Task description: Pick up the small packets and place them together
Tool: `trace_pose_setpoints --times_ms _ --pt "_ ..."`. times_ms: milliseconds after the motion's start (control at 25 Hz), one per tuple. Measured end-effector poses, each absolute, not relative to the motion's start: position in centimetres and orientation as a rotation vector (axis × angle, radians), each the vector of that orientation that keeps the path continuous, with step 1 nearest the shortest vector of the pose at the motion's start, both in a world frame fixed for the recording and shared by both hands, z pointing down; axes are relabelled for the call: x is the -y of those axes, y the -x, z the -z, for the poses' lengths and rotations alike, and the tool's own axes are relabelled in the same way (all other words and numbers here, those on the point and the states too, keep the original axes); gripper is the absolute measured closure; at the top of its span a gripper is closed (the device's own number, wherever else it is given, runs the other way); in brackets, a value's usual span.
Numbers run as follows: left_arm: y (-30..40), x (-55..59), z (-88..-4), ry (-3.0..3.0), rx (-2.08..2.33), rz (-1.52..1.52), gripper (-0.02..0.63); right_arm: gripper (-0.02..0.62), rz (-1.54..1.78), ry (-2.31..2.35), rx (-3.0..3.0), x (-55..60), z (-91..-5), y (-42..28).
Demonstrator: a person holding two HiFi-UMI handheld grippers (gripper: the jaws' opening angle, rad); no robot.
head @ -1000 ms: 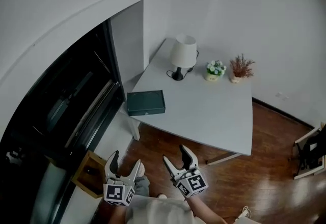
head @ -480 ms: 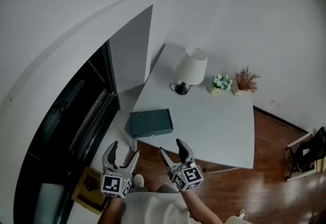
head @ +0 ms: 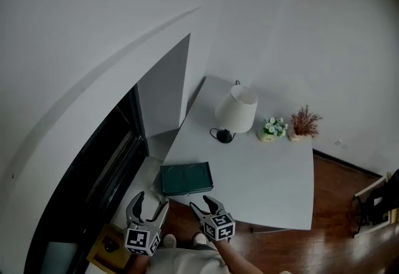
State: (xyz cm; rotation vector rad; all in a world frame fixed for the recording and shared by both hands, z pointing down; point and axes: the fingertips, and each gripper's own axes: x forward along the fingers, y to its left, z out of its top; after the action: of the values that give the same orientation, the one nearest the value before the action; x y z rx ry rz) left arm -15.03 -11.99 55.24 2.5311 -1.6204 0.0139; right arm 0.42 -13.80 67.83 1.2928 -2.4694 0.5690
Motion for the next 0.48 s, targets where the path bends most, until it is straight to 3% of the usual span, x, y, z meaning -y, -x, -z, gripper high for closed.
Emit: trace_pose_setpoints --times_ms 280,480 --pt "13.8 13.2 -55.7 -2.498 1.661 -0.029 0.281 0.339 -0.764 -1.109 2.246 15.3 -78.6 -0.9" --pt "12.9 13.1 -55.8 -2.485 1.68 -0.032 0.281 0.339 -0.828 -1.081 2.204 17.3 -80.9 0.5"
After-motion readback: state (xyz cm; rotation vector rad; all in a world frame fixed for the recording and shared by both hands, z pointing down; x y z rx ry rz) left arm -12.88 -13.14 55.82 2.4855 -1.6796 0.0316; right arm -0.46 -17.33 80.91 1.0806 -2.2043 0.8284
